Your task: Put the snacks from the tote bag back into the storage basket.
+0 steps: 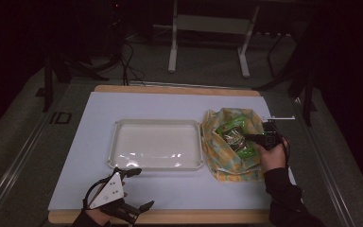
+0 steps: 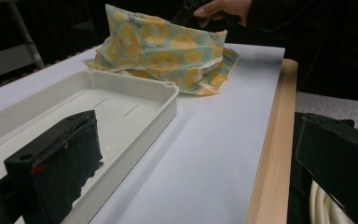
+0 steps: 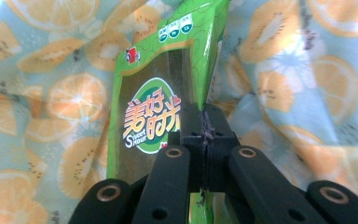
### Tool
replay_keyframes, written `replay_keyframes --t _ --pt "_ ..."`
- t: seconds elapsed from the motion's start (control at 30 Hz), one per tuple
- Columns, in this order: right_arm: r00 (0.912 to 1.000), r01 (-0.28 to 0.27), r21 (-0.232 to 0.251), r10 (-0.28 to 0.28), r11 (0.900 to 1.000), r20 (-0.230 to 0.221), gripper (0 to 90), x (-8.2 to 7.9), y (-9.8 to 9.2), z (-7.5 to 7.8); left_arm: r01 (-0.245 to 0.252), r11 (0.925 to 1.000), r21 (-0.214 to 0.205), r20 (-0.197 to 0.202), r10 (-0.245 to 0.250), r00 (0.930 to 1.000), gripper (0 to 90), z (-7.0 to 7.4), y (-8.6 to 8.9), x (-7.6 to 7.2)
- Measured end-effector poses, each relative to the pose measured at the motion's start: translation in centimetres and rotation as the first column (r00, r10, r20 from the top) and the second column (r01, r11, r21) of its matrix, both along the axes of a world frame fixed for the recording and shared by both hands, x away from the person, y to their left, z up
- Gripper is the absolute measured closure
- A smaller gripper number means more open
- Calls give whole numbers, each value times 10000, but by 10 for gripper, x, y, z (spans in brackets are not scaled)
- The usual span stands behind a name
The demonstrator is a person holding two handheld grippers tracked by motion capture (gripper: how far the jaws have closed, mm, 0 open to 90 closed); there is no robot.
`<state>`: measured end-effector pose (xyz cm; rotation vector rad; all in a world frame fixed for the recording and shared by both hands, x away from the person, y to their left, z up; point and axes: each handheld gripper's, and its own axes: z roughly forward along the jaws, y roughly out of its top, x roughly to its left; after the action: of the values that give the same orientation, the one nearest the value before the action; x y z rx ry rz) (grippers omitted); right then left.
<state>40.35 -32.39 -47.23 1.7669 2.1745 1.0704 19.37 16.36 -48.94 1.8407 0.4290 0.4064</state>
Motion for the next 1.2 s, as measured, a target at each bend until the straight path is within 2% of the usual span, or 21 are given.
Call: replay_keyframes --t 0.3,0.73,0.9,1.2 --pt "9987 366 596 -386 9976 337 889 -9 -17 12 6 10000 -9 42 -6 10000 4 0 -1 0" --pt "9938 847 1026 -915 9911 632 889 -18 -32 23 14 10000 4 98 -14 10000 4 0 -1 0" --pt "9902 1037 1430 -1157 9843 783 889 -22 -41 30 19 10000 5 100 -19 9999 4 0 -1 0" --pt "9859 1231 1734 -1404 9771 913 889 -29 -51 40 18 10000 -19 104 -17 9999 4 0 -2 0"
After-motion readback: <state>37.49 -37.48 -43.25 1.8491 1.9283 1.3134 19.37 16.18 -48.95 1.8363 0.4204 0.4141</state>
